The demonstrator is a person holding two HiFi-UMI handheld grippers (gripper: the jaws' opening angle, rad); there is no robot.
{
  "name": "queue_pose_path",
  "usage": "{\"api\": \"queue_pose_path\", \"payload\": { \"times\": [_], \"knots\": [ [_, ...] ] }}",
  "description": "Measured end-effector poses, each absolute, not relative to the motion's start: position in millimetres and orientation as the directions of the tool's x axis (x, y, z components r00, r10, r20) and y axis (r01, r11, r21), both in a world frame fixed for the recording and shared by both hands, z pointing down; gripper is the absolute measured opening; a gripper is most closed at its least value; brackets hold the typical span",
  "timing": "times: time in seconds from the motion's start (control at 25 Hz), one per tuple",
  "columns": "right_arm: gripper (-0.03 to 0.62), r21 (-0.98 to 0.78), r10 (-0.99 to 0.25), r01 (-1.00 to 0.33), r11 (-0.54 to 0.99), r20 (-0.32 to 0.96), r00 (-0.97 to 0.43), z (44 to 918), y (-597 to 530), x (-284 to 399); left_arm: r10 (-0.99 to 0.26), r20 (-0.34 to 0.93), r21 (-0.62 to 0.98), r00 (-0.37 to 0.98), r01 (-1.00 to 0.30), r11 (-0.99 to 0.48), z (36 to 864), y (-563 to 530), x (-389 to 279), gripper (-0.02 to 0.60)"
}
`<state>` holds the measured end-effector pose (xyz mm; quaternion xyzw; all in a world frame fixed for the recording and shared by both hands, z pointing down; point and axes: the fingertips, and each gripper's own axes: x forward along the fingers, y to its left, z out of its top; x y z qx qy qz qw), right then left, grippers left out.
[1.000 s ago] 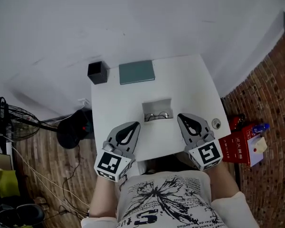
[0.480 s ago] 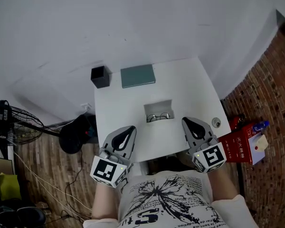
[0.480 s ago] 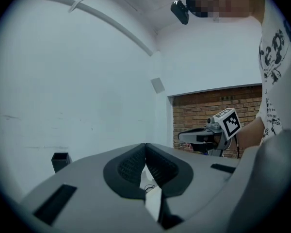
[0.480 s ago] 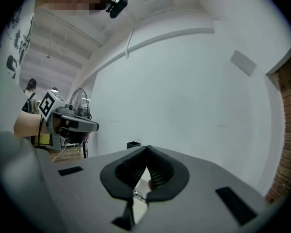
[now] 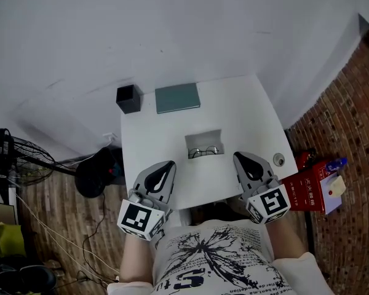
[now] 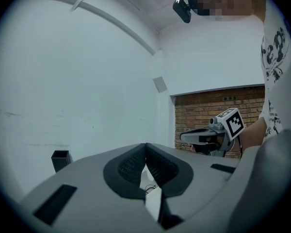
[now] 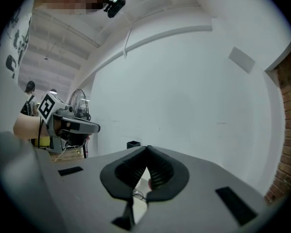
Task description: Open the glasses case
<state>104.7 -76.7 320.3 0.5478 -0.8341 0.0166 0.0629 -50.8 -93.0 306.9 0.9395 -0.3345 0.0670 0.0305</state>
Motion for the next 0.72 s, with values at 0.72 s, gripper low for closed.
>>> {"api": "queue_pose_path", "payload": {
  "times": [0.72],
  "knots": [
    [0.011,0.04,-0.901,-0.906,0.422,0.128,-0.414,319,-95,103,-0.647,0.159,0.011,0.746,-0.656,-0.755,305,-111,-47,0.014]
  ]
}}
